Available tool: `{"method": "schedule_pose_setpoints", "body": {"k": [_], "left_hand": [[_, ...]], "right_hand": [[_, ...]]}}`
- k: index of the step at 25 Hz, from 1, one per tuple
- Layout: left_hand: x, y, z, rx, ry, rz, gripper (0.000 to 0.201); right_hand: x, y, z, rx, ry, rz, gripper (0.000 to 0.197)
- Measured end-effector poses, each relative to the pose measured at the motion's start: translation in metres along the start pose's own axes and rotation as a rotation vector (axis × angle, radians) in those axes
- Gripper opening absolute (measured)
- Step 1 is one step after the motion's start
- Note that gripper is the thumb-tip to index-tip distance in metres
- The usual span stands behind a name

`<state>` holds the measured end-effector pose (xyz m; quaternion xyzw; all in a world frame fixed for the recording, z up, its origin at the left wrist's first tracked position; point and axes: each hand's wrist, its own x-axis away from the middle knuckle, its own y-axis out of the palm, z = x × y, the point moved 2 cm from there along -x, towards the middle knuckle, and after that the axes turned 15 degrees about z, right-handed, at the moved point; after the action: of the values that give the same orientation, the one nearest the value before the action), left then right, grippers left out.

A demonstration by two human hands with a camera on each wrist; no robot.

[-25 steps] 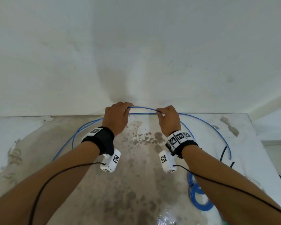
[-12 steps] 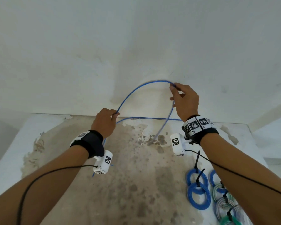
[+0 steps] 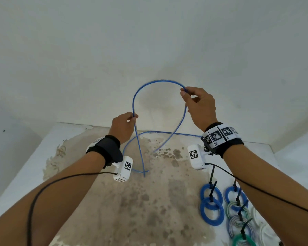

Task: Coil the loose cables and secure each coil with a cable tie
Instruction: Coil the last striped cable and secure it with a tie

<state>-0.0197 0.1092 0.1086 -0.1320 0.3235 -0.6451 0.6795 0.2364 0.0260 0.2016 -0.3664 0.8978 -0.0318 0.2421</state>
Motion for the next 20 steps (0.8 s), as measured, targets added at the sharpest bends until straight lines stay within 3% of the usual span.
{"method": "schedule_pose_setpoints", "body": {"k": [4, 10, 14, 18, 20], "left_hand": [[0.014, -0.023, 0.012, 0.088, -0.036, 0.131, 0.015], [0.038, -0.062, 0.023, 0.182, -0.058, 0.143, 0.013], [0.069, -0.085, 0.003, 0.345, -0.229, 0.085, 0.015], [0.125, -0.108, -0.046, 0.356, -0.394, -0.007, 0.021], [0.151, -0.116, -0.073, 0.362, -0.493, -0.042, 0.023]], "right_hand": [[0.01, -0.016, -0.013, -0.023, -0.038, -0.005, 0.017], [0.035, -0.022, -0.021, 0.009, -0.017, -0.057, 0.01], [0.078, -0.01, -0.01, 0.192, 0.009, -0.192, 0.02], [0.153, 0.026, 0.032, 0.521, 0.074, -0.446, 0.028], [0.188, 0.04, 0.055, 0.624, 0.167, -0.488, 0.03]]}}
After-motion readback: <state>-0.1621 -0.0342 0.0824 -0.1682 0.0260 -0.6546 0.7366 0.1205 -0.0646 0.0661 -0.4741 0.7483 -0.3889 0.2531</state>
